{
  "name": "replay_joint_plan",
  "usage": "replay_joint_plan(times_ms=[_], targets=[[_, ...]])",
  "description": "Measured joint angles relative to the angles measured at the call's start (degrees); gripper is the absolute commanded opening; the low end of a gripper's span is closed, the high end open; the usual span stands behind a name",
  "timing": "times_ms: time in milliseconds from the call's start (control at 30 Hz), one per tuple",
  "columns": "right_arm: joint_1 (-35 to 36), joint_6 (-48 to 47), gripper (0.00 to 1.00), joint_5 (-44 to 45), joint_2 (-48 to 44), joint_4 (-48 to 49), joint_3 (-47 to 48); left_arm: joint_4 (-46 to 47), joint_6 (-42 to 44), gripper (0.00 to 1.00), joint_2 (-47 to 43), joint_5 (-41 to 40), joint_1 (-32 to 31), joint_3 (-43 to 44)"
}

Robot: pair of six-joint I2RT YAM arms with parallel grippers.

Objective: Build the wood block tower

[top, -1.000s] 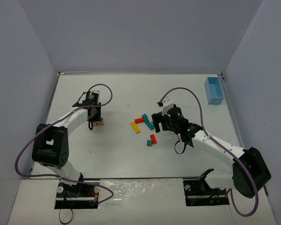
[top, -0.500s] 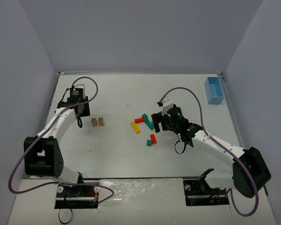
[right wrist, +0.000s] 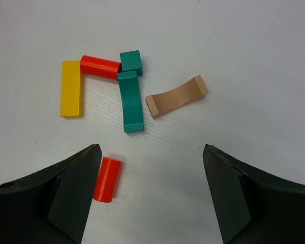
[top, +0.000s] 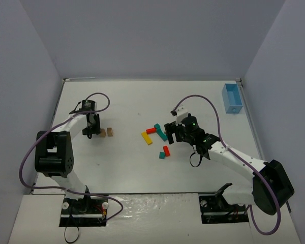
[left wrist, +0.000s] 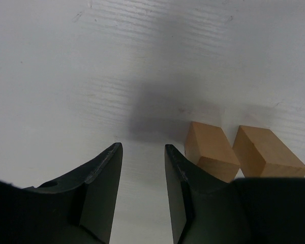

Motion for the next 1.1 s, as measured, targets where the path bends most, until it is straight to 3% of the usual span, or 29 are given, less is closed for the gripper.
replay_joint_plan(times_ms=[1100], targets=[[0.0,0.0,0.79,-0.01,0.02,0.0,0.0,2.82,4.03,0.35,1.37,5.69,1.46,0.61]])
